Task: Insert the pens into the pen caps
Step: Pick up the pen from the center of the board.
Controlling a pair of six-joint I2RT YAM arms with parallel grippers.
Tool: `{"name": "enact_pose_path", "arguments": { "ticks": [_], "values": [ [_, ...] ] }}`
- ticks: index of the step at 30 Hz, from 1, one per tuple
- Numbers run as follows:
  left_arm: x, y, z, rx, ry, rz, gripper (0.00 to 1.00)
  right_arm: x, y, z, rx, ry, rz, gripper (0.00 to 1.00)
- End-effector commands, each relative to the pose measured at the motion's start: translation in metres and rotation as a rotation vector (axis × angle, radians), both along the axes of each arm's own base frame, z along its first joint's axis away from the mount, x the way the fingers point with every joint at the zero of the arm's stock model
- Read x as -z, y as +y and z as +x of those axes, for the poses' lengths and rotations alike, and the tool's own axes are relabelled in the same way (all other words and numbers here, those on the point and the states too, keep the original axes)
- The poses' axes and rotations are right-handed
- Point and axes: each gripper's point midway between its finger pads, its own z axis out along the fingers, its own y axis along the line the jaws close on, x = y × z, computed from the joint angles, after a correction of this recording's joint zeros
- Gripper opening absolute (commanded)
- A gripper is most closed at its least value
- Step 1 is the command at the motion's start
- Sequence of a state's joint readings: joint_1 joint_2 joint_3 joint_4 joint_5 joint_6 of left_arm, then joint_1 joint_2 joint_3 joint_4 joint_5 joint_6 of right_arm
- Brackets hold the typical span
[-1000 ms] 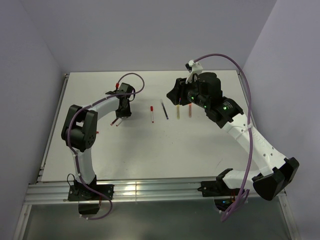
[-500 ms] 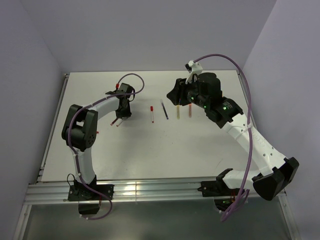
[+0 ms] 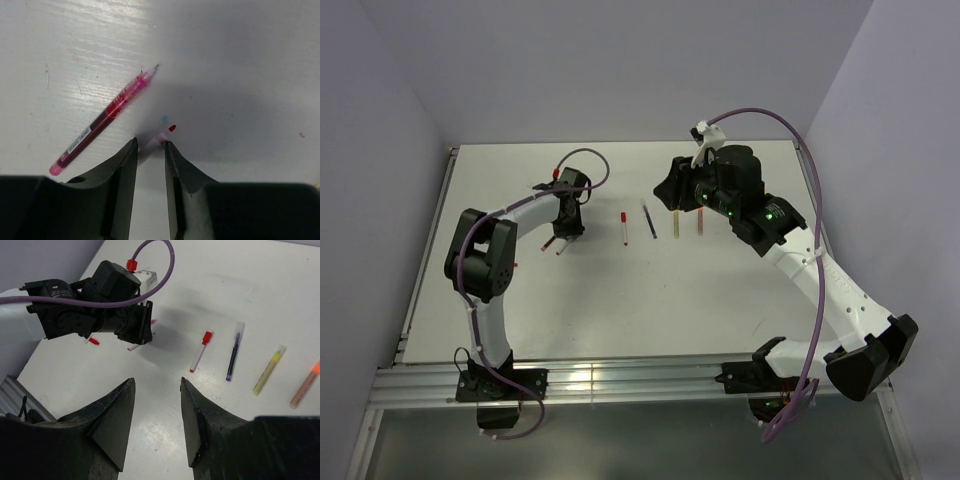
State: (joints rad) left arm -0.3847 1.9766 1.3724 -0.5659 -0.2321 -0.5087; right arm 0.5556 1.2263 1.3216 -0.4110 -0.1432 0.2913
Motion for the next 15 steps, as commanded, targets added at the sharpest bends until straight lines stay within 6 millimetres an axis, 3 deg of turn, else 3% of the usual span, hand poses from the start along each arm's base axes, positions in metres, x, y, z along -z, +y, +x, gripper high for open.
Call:
{"name": "enact_pose_path", "arguments": {
  "ticks": [1, 10, 15],
  "values": [
    [0.008, -0.006, -0.007, 0.005, 0.025, 0.003, 0.33, -0.016, -0.002, 0.003, 0.008, -0.049, 0.028, 0.49],
    [0.022, -0.014, -0.019, 0.0, 0.056, 0.008, 0.29, -0.017, -0.005, 0.002, 0.016, -0.057, 0.027, 0.48],
    [0.028, -0.02, -0.025, -0.002, 0.069, -0.002, 0.19, -0.017, -0.004, 0.003, 0.015, -0.053, 0.025, 0.47]
  ]
}}
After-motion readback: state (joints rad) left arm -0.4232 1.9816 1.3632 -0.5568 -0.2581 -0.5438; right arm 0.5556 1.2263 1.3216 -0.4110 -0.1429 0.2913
